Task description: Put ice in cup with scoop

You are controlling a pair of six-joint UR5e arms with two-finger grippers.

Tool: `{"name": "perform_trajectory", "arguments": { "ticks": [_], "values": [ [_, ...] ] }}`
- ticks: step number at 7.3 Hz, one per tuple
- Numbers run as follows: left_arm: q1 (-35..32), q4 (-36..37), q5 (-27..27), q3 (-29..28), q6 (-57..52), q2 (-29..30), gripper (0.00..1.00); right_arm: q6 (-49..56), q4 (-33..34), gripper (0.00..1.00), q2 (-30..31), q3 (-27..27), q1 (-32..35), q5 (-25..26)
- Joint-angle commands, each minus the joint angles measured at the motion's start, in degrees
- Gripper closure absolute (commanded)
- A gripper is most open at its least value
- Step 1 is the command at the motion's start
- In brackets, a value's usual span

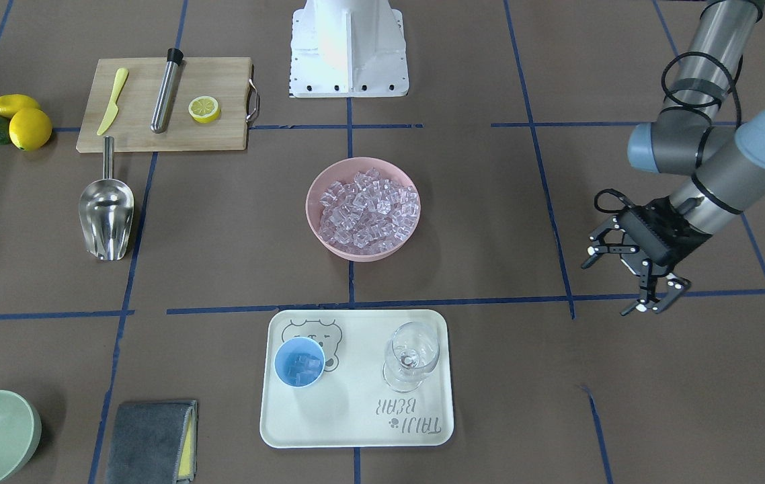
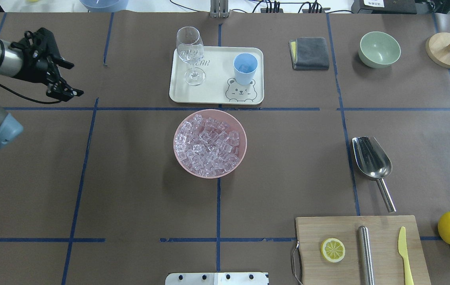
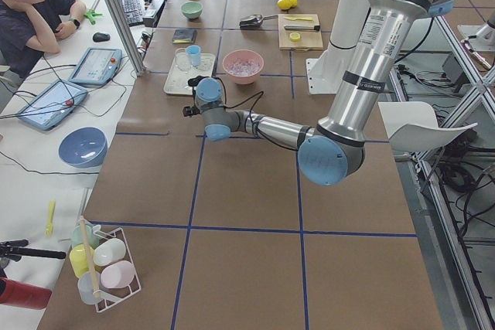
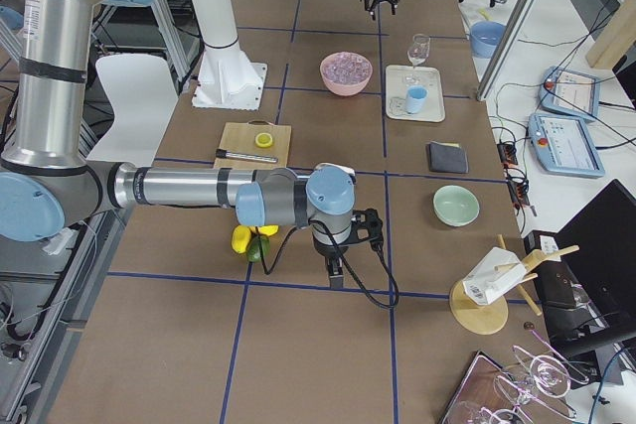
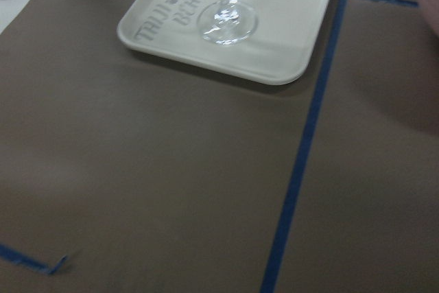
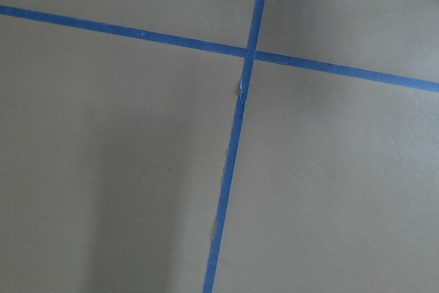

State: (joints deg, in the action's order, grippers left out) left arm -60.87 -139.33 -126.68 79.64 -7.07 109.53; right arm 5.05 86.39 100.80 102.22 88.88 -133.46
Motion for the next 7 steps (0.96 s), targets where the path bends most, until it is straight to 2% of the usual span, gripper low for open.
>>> {"name": "perform_trajectory", "arguments": {
  "ticks": [1,2,3,5,6,7],
  "values": [
    [-9.84,20.41,-3.38,4.27,-3.92,-0.19,0.00,-0.04,-0.08,0.00,0.01,-0.18,-0.02,0.04],
    [-15.01,28.94,-3.57,5.69,-4.00,-0.89,0.00,-0.04,-0.08,0.00,0.01,-0.18,-0.02,0.04],
    [-19.94,34.33,-3.48,5.53,-4.00,-0.89,0.00,-0.04,-0.08,0.00,0.01,-0.18,-0.02,0.12],
    [-24.28,45.48,-3.39,5.01,-3.83,-0.98,0.00,-0.12,0.10,0.00,-0.43,-0.53,-0.02,0.13],
    [-25.08,48.33,-3.57,5.09,-3.92,-4.03,0.00,-0.21,0.18,0.00,-0.43,-0.53,-0.02,0.13],
    [-26.22,47.93,-4.96,5.00,-3.74,-9.19,0.00,-0.21,0.10,0.00,-0.26,-0.53,-0.02,0.13]
  ]
}}
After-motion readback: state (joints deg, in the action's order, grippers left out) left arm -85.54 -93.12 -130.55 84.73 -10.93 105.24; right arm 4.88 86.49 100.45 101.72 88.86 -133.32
